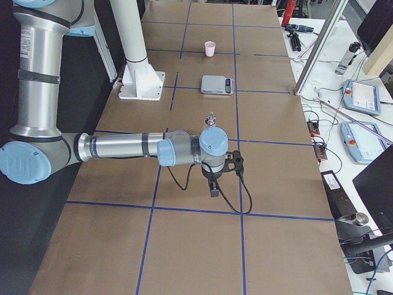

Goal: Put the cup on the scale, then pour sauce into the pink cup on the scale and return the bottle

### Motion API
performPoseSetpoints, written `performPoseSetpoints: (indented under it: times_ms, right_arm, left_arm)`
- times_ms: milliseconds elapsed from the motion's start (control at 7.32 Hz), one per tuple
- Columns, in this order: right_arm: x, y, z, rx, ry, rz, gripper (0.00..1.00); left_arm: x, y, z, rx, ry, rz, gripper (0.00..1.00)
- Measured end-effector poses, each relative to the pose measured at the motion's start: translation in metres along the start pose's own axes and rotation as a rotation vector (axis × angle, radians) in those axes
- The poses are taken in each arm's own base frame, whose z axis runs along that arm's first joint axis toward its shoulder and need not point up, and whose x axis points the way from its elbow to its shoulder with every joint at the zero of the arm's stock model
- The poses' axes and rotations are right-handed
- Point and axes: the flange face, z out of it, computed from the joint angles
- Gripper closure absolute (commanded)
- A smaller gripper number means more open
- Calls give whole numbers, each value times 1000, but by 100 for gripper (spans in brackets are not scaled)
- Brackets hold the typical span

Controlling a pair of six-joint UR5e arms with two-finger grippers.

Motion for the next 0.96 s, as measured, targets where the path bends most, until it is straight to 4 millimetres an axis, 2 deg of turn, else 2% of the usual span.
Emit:
performPoseSetpoints:
  times_ms: [273,957]
  right_arm:
    - [0,0,0,0,0,0,0]
    - [-2,3,1,-4,-42,5,0]
  left_arm:
    - [29,-4,9,-7,7,-34,0]
    - [43,-6,15,-12,9,-31,0]
